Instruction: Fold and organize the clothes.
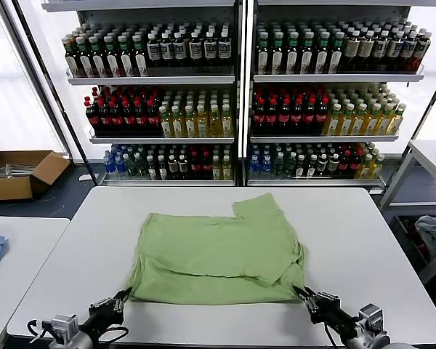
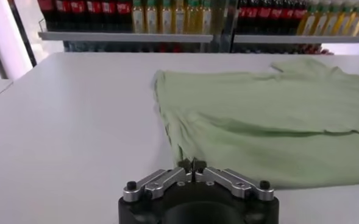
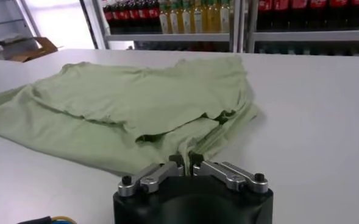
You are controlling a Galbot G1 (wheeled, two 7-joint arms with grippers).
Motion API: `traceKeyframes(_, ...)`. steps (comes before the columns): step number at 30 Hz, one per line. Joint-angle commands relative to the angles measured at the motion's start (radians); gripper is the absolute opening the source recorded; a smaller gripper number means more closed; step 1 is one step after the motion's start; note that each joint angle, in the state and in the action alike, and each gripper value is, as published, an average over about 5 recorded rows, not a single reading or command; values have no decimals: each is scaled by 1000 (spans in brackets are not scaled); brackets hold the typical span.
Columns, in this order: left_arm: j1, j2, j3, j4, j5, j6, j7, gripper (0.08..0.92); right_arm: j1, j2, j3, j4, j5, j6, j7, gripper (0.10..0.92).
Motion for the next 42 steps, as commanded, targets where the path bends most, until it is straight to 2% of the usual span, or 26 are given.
traceKeyframes(1,118,10,-74,-83,40,39,-1,83,-57,-16,19,44,6,-41,2,188)
traceKeyframes(4,110,12,-83,-85,38,39,-2,100,-45,-14,30,44,41,-40,20,264)
traceKeyframes(6,101,16,-93,-88,26,39,-4,139,-22,-13,45,38,74,-29,25,325)
traceKeyframes(13,15,69,-121,-73,-15,39,-6,337,157,-41,90,-18,238,-4,22,524)
traceKeyframes(18,-125,153,-69,18,-51,37,12,485,444,-47,-2,-184,262,-23,3,671)
traceKeyframes(23,-314,222,28,177,-203,13,44,632,763,-13,-178,-386,197,-53,-58,797)
traceKeyframes(30,-597,263,192,437,-198,-25,113,804,1054,103,-371,-685,72,-67,-133,822)
traceKeyframes(36,-762,255,291,600,-183,-50,143,822,1204,197,-446,-884,-18,-58,-147,823)
traceKeyframes(42,-892,212,357,746,-157,-61,154,823,1276,260,-489,-1052,-76,-39,-144,823)
